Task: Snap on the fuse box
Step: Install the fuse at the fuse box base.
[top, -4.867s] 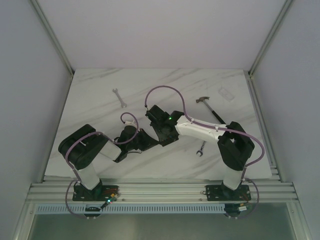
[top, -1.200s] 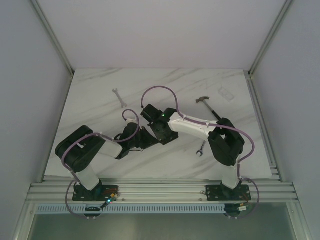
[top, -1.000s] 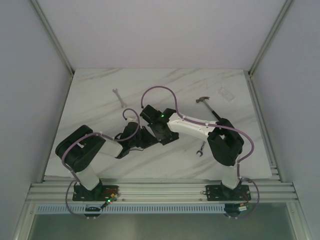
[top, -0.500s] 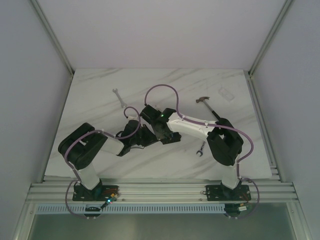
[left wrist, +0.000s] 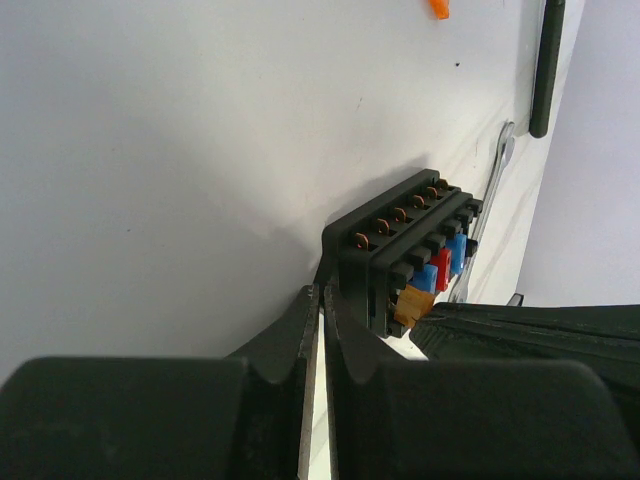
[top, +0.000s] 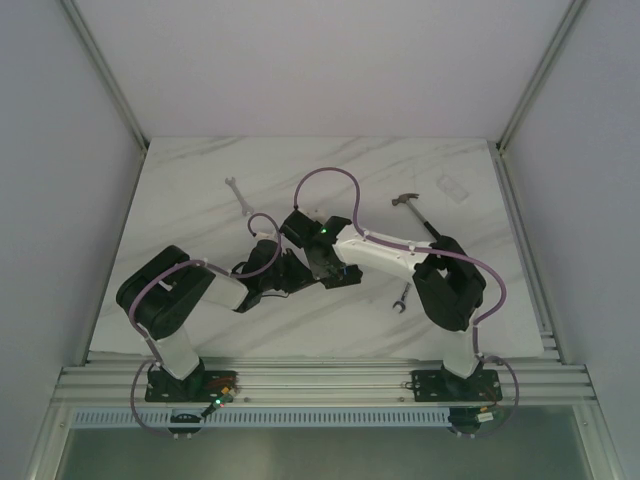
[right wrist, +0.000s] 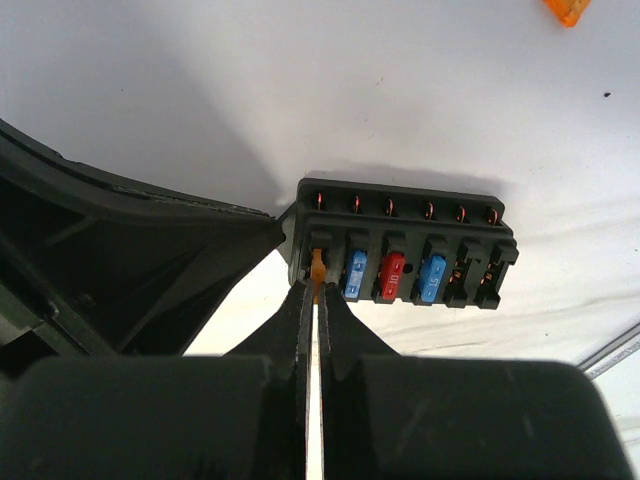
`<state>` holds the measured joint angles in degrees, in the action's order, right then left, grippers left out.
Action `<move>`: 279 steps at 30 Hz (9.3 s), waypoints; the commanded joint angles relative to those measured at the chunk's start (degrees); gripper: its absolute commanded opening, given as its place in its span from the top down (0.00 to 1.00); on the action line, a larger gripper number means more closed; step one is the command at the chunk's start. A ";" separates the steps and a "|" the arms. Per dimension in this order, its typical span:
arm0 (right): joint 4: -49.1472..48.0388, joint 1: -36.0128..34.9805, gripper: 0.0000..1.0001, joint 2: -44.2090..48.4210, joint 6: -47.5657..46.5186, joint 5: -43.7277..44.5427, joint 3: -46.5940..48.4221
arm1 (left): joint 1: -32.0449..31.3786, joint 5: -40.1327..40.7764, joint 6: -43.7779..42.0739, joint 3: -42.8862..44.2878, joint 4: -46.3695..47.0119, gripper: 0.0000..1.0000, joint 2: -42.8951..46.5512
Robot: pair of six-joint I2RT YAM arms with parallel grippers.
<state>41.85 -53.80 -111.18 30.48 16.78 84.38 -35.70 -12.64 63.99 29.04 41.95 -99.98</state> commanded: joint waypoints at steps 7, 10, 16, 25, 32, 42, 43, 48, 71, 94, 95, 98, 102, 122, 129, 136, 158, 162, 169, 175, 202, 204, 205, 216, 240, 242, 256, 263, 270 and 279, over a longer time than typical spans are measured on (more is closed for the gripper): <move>4.44 -0.74 1.00 -4.69 2.09 -1.24 0.18 | -0.37 3.42 -1.24 -0.56 -6.14 0.86 -2.62; 4.50 -0.77 1.00 -5.05 1.89 -1.22 0.13 | -0.33 3.46 -1.23 -0.64 -6.02 0.86 -2.60; 4.56 -0.86 1.00 -6.17 1.29 -1.52 -0.77 | -0.42 3.51 -1.10 -0.77 -5.93 0.86 -2.66; 5.14 -0.48 1.00 -4.75 2.30 0.78 -2.44 | -0.43 3.63 -1.05 -0.99 -6.00 0.86 -2.49; 5.01 0.15 1.00 -3.49 3.32 0.98 -2.79 | -0.44 3.73 -0.79 -1.25 -5.94 0.86 -2.34; 3.52 0.54 1.00 -2.59 4.00 0.14 -4.01 | -0.85 3.50 -0.38 -1.43 -5.33 0.86 -2.58; 3.39 0.56 1.00 -2.78 4.09 0.02 -4.22 | -0.98 3.50 -0.29 -1.44 -5.23 0.86 -2.58; 2.43 0.71 1.00 -3.13 4.51 -0.41 -5.53 | -1.28 3.53 0.00 -1.49 -4.88 0.86 -2.70; 0.66 1.13 1.00 -6.62 4.45 -1.04 -11.22 | -1.65 3.43 0.26 -1.33 -4.78 0.87 -3.09; 0.64 1.46 1.00 -10.33 0.01 -1.63 -11.75 | -2.00 3.21 0.68 -2.29 -4.06 0.87 -2.43; 0.38 1.28 1.00 -9.23 -0.83 -2.17 -10.97 | -2.00 3.10 0.76 -2.42 -3.88 0.87 -2.29; -0.12 0.62 1.00 -5.44 -2.49 -3.42 -8.62 | -2.28 3.26 0.99 -2.82 -3.64 0.87 -1.16; 0.35 0.19 0.99 -0.83 -3.64 -5.09 -4.95 | -2.51 3.79 0.88 -3.49 -4.05 0.86 0.80; 3.19 0.56 0.75 0.99 -4.28 -3.69 4.40 | -2.44 6.03 -0.94 -4.99 -8.00 0.72 8.17; 3.52 1.23 0.79 -0.53 -4.04 -4.35 3.90 | -2.43 4.58 -1.51 -2.87 -7.02 0.69 6.12; 3.01 1.62 0.82 -2.16 -4.11 -5.56 3.74 | -2.48 3.90 -1.59 -1.82 -6.14 0.69 3.83; 5.18 1.96 1.00 -10.15 -3.50 -8.77 -0.06 | -2.44 3.69 -0.29 -2.69 -5.18 0.79 0.22; 4.89 1.78 1.00 -12.68 -3.75 -8.87 -0.63 | -2.45 3.70 0.06 -2.96 -4.69 0.80 -0.23; 4.23 1.68 1.00 -16.14 -3.80 -8.89 -2.79 | -2.44 4.00 0.08 -3.32 -4.41 0.80 -0.44; 4.39 1.19 1.00 -19.18 -4.12 -8.92 -4.15 | -2.44 3.89 0.15 -3.45 -4.13 0.81 -0.80; 1.71 0.46 1.00 2.23 -2.50 -7.78 -1.07 | -2.44 4.51 -0.80 -4.05 -4.79 0.80 1.97; 1.95 0.35 0.99 2.33 -2.41 -7.84 -0.93 | -2.44 4.52 -0.76 -4.07 -4.78 0.80 1.88; 2.07 0.25 0.98 2.47 -2.35 -7.75 -0.84 | -2.47 4.54 -0.79 -4.08 -4.74 0.80 1.89; 2.93 0.03 0.83 4.18 -1.42 -7.28 -0.73 | -2.61 4.03 -0.45 -4.47 -4.34 0.80 2.05; 2.18 0.01 1.00 -5.14 -1.10 -8.13 -4.21 | -3.06 3.91 -0.03 -4.37 -3.74 0.80 1.43; 2.44 0.01 1.00 -7.02 -1.12 -8.25 -4.54 | -3.08 4.00 0.00 -4.51 -3.73 0.80 1.46; -0.07 -1.59 0.89 1.53 -3.63 -7.66 -1.89 | -3.06 6.96 -2.32 -4.74 -8.68 0.77 5.93; -2.51 0.18 0.60 15.64 -2.95 -3.21 -8.12 | -3.07 11.84 -8.64 -2.91 -18.72 0.65 14.44; -8.92 6.97 0.37 27.89 -1.38 -1.58 -20.81 | -3.83 12.06 -20.56 3.67 -25.82 0.37 18.13; -18.31 18.02 0.12 40.70 1.42 -4.79 -35.57 | -11.37 11.55 -36.48 18.32 -33.87 0.15 9.96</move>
<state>29.12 -38.39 -75.07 30.02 12.84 52.38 -43.33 -1.58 37.45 42.59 13.87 -86.50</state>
